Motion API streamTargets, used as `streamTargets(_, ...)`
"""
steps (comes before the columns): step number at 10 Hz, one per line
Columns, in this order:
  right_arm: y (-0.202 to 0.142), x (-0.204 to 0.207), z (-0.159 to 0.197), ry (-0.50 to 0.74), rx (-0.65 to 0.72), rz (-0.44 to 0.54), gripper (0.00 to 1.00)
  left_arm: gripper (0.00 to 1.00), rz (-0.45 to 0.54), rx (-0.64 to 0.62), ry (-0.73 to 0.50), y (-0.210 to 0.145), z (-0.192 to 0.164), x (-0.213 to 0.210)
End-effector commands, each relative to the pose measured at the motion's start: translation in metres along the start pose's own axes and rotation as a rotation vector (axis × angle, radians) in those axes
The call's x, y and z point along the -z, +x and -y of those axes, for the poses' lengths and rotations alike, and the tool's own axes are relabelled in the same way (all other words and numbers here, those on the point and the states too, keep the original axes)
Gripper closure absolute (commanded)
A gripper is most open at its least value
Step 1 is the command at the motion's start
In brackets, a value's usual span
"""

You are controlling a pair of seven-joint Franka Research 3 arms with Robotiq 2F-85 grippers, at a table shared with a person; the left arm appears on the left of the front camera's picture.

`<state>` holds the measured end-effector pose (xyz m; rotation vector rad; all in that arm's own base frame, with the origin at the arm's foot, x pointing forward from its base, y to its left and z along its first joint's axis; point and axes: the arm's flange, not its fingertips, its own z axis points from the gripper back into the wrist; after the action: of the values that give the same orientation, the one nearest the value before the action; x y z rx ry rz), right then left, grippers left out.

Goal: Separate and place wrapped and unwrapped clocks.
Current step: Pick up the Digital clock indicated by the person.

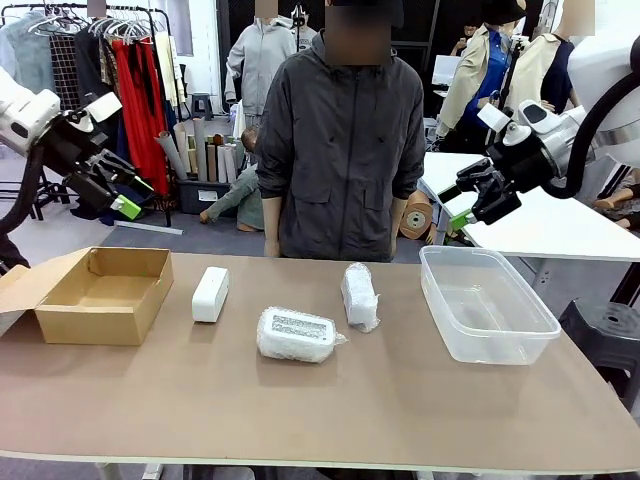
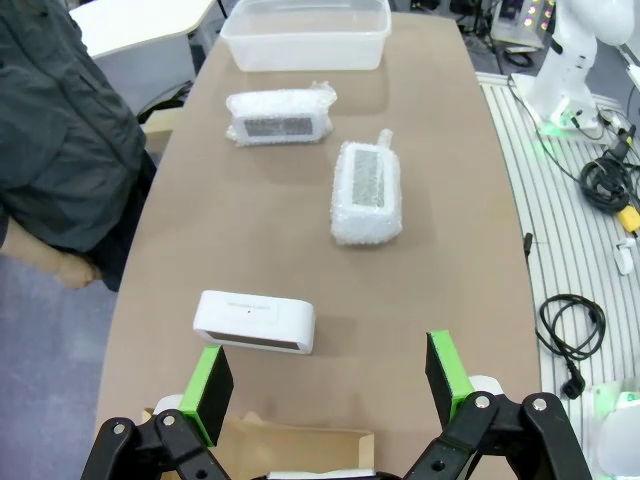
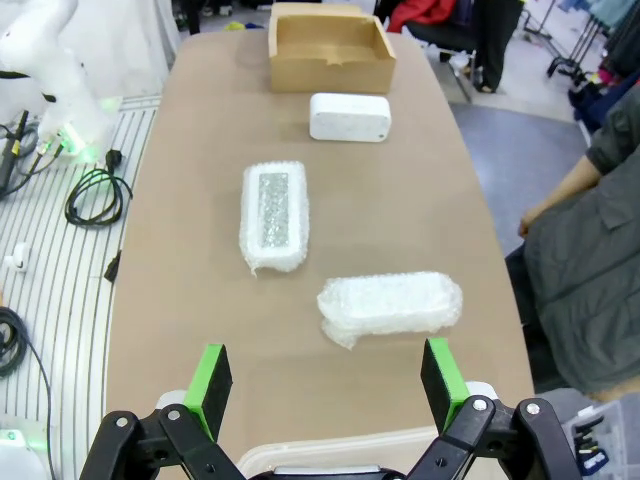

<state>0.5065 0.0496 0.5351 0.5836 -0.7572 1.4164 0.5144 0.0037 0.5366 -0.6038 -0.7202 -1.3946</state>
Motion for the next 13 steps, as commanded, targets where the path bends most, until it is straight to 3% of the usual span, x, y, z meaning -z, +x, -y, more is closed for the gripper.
streamTargets(1, -0.0016, -0.0015, -0.0034, -0.011, 0.002, -0.006, 0.0, 0.0, 0.011, 0.012, 0.019, 0.0017, -0.0023, 0.0033)
streamTargets(13, -0.0008, -0.0002, 0.0, 0.0, 0.002, 0.0, 0.0, 0.0, -0.003, 0.003, 0.005, 0.001, -0.0009, 0.0012)
